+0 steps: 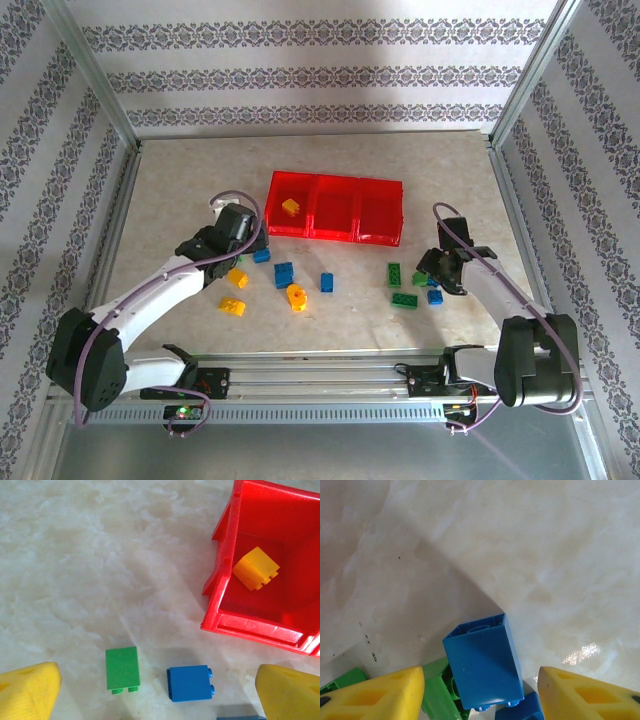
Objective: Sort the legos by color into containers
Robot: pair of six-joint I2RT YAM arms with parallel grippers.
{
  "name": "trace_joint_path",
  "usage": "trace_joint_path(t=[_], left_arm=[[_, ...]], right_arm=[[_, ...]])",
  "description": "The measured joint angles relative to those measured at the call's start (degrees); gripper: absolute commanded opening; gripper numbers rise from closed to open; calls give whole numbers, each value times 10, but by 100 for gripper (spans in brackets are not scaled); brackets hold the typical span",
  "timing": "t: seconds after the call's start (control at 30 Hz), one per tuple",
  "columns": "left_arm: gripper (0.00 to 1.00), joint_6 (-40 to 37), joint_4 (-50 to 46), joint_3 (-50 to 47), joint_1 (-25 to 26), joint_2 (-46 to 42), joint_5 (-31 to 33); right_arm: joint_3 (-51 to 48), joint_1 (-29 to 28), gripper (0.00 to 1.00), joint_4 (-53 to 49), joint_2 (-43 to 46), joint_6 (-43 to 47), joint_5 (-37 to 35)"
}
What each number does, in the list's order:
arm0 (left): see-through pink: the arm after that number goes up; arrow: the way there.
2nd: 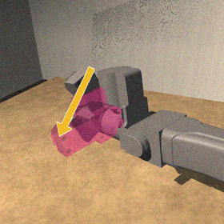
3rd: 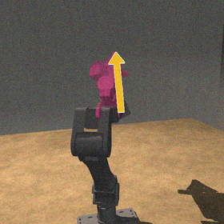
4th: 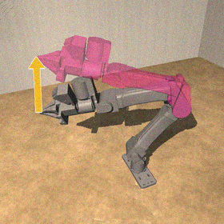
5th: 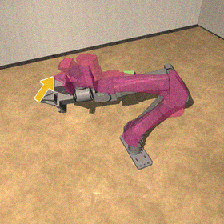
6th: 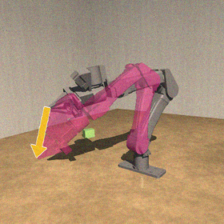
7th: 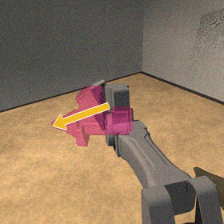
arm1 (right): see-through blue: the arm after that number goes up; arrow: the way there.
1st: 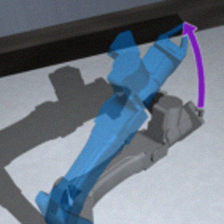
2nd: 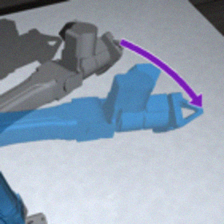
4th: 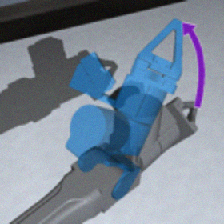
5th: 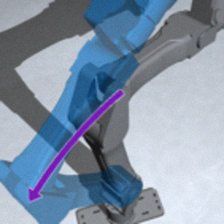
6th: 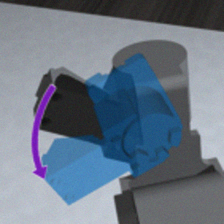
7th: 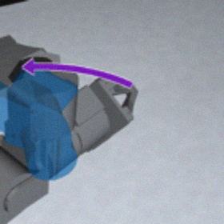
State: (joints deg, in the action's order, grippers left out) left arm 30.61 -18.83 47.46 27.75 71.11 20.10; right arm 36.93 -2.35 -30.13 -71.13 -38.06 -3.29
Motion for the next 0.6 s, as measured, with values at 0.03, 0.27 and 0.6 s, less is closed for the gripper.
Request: trace_joint_path(t=[0.03,0.27,0.6], left_arm=[[100,2,0,-3,-1,-2,0],[100,12,0,-8,-1,-1,0],[100,14,0,-8,-3,5,-5]], right_arm=[[2,0,60,1,-5,2,0],[19,1,56,7,-43,10,0],[28,19,47,17,-86,17,-3]])
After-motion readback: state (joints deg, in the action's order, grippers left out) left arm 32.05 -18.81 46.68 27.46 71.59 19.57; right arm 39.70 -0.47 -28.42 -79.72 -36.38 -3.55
